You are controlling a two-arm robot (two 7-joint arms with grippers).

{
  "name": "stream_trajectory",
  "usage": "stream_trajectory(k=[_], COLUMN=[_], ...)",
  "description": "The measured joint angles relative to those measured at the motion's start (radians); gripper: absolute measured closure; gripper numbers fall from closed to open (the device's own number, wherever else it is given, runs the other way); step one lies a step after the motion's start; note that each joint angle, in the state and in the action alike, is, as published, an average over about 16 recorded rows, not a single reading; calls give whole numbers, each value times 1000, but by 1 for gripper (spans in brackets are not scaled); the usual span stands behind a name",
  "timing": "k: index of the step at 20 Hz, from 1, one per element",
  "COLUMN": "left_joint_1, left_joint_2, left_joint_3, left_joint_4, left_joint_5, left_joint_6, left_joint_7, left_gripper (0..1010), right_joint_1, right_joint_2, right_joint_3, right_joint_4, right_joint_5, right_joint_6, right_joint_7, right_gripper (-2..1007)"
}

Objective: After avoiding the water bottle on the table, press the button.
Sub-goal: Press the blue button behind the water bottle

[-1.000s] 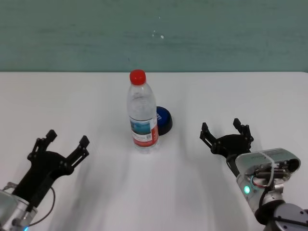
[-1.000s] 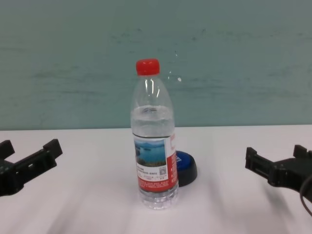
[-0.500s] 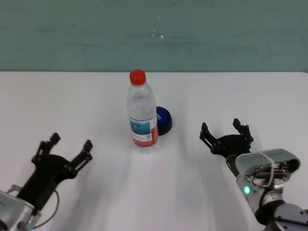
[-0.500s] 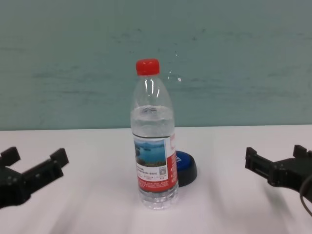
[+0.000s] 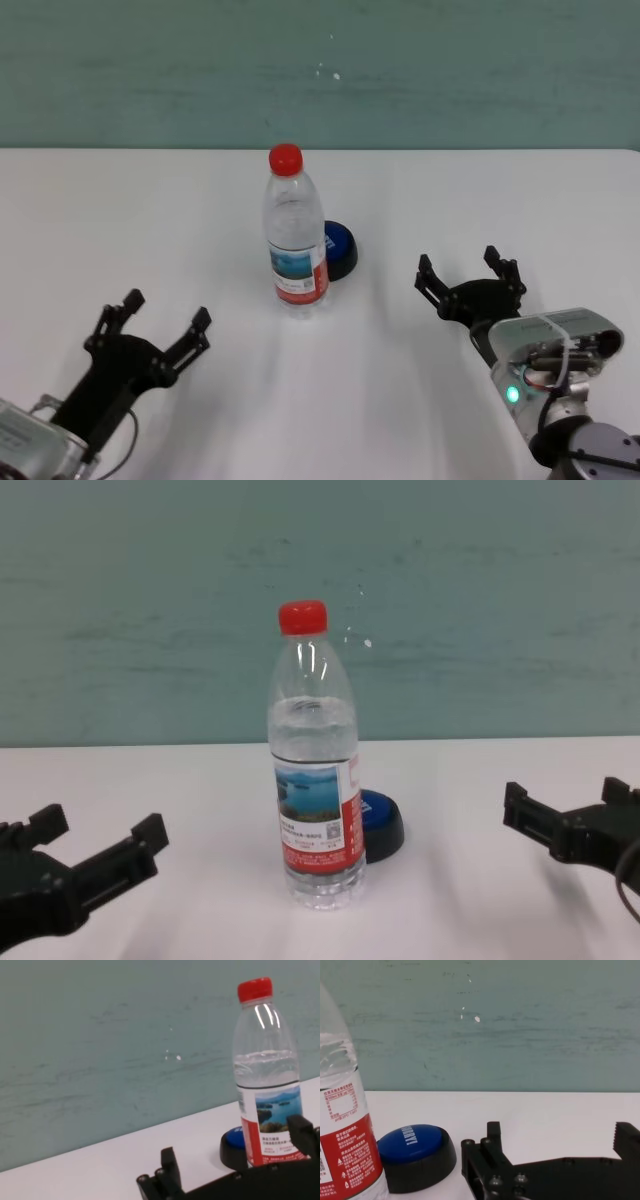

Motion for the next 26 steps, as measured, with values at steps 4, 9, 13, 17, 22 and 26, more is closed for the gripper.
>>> stream_trajectory(k=[4, 9, 13, 17, 22, 26], left_joint_1=[-6, -20, -35, -52, -74, -88], left_joint_2=[-4, -14, -24, -34, -46, -53], left_joint_3=[13, 30, 41, 51, 64, 73], left_joint_4=[12, 30, 47, 64, 84, 97], left_joint_5=[17, 40, 59, 75, 94, 106], left_joint_6=[-4, -4, 0, 7, 14, 17], left_joint_7=[5, 16, 27, 37, 48, 53], left_gripper=[0, 0, 0, 0, 0, 0], right_joint_1=[0, 0, 0, 0, 0, 0], right_joint_2=[0, 0, 0, 0, 0, 0], right_joint_3=[0, 0, 0, 0, 0, 0], right_joint_4=[0, 0, 0, 0, 0, 0], right_joint_5=[0, 0, 0, 0, 0, 0], right_joint_6=[0, 0, 0, 0, 0, 0], right_joint_7=[0, 0, 0, 0, 0, 0], right_gripper=[1, 1, 1, 1, 1, 1])
